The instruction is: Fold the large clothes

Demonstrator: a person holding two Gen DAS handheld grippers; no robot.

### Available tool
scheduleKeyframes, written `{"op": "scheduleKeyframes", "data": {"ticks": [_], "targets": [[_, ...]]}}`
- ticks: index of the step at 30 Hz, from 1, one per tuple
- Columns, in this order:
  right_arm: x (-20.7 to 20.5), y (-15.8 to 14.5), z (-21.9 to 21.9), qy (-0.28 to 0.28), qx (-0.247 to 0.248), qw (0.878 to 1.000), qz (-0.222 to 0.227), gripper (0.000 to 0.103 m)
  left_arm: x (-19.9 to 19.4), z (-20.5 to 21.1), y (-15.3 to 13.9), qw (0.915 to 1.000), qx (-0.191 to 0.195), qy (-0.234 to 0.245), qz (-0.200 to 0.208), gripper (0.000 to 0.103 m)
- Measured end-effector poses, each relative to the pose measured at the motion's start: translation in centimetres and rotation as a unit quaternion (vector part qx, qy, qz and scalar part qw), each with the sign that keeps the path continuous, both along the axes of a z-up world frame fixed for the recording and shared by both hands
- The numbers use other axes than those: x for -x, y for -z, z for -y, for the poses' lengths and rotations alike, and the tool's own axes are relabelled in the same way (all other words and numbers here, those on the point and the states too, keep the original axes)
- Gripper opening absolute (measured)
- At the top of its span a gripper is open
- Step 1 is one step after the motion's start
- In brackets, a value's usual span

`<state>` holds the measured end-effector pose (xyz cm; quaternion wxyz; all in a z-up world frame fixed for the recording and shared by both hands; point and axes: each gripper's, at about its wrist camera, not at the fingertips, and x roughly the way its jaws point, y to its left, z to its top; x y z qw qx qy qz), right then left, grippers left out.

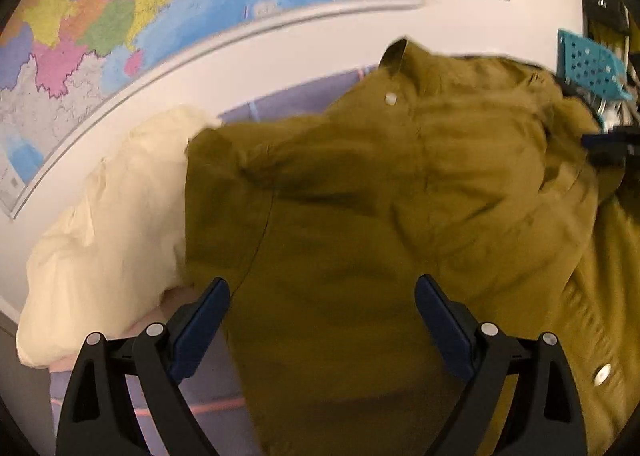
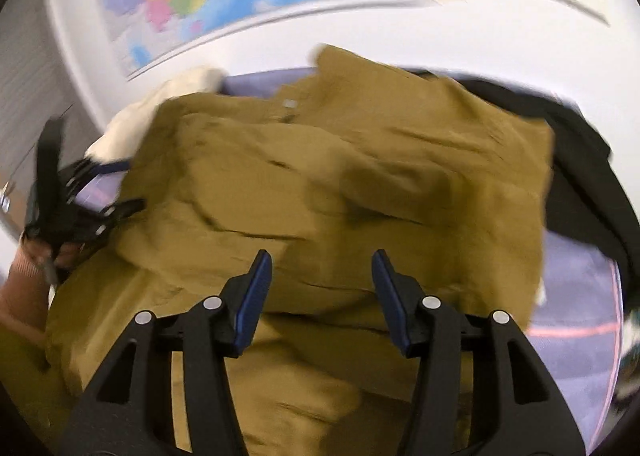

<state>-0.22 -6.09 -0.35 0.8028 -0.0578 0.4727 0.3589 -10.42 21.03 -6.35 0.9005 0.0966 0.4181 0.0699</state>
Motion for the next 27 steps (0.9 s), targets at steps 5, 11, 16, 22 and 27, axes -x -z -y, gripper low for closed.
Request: {"op": "scheduleKeyframes", "data": {"ticks": [5, 11, 16, 22, 27], "targets": [[-2.8, 2.4, 2.8, 0.063, -0.041, 0.996, -0.054, 0.042, 0.0, -1.1, 1.2, 0.9991, 0.006, -0.039, -0.015, 0.094], [-0.4, -0.8, 4.4, 0.052, -0.062, 0.996, -0.031, 0.056, 2.7, -2.6, -1.2, 0.9979, 0.026, -0.053, 0.028, 0.094], [1.5, -1.4, 4.3, 0.038, -0.055, 0.997, -0.027, 0.056, 5.3, -3.4, -1.8, 0.9961, 0.057, -0.057, 0.038, 0.094], [1.3, 1.5, 3.6, 0.047, -0.023, 0.997, -0.048, 0.055, 6.4, -1.9, 0.1, 0.9980, 0.025, -0.057, 0.008, 0.094], [2.4, 0.2, 4.6, 0.059, -0.057, 0.995, -0.050, 0.064, 7.3, -2.8, 0.1, 0.9966, 0.050, -0.065, 0.015, 0.094]]}}
